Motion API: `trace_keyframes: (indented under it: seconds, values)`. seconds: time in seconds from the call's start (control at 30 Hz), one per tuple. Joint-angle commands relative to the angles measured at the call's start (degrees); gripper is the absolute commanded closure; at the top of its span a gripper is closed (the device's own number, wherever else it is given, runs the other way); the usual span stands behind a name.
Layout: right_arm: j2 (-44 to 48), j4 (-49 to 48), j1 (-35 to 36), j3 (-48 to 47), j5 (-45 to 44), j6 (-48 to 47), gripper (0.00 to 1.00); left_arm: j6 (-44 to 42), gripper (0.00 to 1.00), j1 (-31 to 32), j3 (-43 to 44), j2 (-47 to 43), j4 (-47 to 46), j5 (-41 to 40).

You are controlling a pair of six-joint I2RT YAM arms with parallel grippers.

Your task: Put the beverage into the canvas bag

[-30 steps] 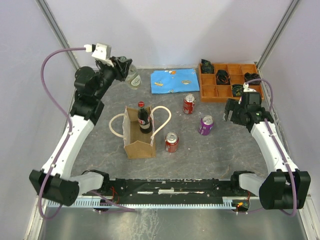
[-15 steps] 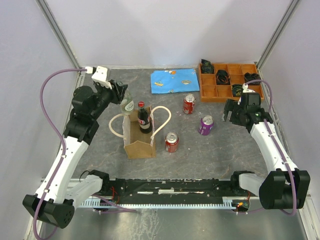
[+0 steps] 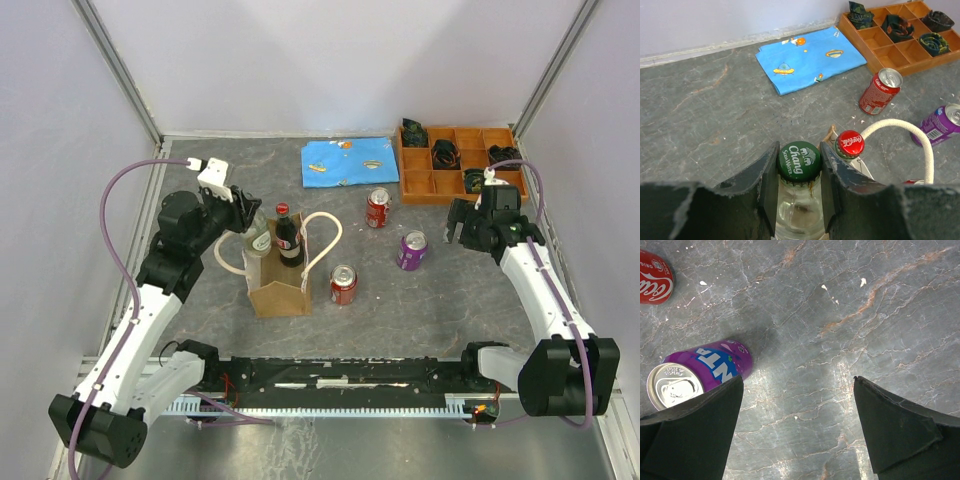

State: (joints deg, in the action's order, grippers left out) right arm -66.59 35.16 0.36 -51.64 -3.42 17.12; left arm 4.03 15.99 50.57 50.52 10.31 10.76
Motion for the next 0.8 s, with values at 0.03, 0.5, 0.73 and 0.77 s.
trace_keyframes:
  seconds: [0.03, 0.5, 0.73, 0.77]
  values:
    - [-0.7, -1.0, 0.1, -2.8, 0.1, -0.5, 0.01, 2.3, 0.97, 0.1, -2.0, -2.4, -11.7, 2.3]
    - [-1.3, 0.5, 0.0, -3.8, 0.3, -1.5, 0.01, 1.9, 0.97, 2.2, -12.4, -2.1, -23.6, 2.9]
    - [-2.7, 1.3, 0.1, -5.8, 0.6, -1.9, 0.01, 1.0, 0.97, 4.4, -16.8, -2.0, -29.8, 0.8]
    - [-2.9, 1.5, 0.0, -6.1, 0.7, -2.0, 0.01, 0.8, 0.97, 4.6, -17.3, -2.1, -30.4, 0.7]
